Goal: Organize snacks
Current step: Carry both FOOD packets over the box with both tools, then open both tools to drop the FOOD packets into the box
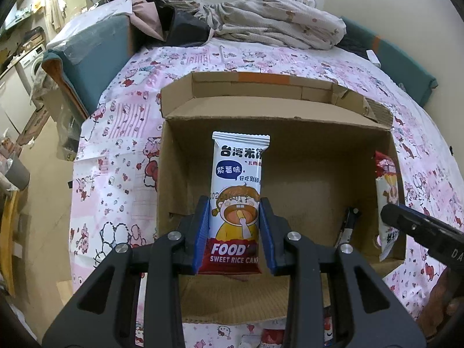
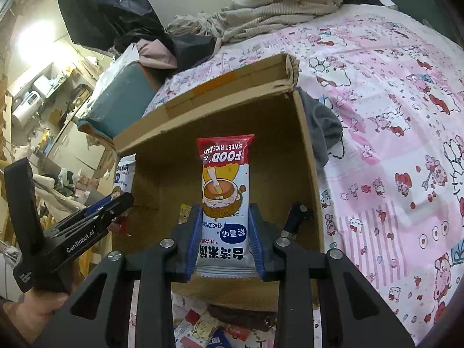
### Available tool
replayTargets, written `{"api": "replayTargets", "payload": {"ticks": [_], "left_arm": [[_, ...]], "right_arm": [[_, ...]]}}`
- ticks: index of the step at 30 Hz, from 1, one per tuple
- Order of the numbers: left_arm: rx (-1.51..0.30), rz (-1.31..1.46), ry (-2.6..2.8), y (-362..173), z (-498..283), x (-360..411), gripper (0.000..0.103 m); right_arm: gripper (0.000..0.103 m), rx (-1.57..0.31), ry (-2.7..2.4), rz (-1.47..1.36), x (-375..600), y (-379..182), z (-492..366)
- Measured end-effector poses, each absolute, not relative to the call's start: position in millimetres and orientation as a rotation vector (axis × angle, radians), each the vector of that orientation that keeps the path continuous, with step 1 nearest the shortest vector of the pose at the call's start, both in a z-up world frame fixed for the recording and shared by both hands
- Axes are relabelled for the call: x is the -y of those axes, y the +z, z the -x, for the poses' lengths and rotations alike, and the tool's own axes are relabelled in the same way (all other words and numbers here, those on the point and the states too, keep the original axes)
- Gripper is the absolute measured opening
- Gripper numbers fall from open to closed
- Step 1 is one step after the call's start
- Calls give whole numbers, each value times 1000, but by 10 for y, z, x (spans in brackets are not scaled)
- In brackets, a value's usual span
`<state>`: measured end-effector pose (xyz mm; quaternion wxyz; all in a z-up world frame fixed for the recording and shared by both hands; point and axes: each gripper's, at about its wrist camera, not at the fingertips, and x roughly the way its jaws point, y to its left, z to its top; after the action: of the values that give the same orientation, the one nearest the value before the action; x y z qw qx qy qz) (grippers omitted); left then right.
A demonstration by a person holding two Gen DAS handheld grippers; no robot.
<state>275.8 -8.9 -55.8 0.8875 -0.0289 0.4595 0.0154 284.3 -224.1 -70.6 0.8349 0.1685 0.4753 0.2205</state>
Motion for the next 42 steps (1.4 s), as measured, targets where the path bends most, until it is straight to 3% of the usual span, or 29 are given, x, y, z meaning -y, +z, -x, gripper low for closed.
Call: {"api": "replayTargets", "payload": {"ticks": [29, 32, 34, 36, 42], "left_arm": [[-964, 54, 9, -618, -2750, 76, 31], [-966, 51, -1, -596, -2732, 99, 53], [-949, 40, 5, -548, -2713, 113, 77], [-928, 39, 0, -507, -2697, 124, 83], [-896, 31, -11, -406, -2637, 132, 83]], "right_arm": [[36, -1012, 475, -360, 2166, -783, -2866], [52, -992, 487, -371, 2169, -738, -2862], [74, -964, 486, -369, 2173, -688, -2842], [76, -949, 480, -363, 2179, -657, -2834], [76, -958, 472, -413, 2258, -637, -2859]]}}
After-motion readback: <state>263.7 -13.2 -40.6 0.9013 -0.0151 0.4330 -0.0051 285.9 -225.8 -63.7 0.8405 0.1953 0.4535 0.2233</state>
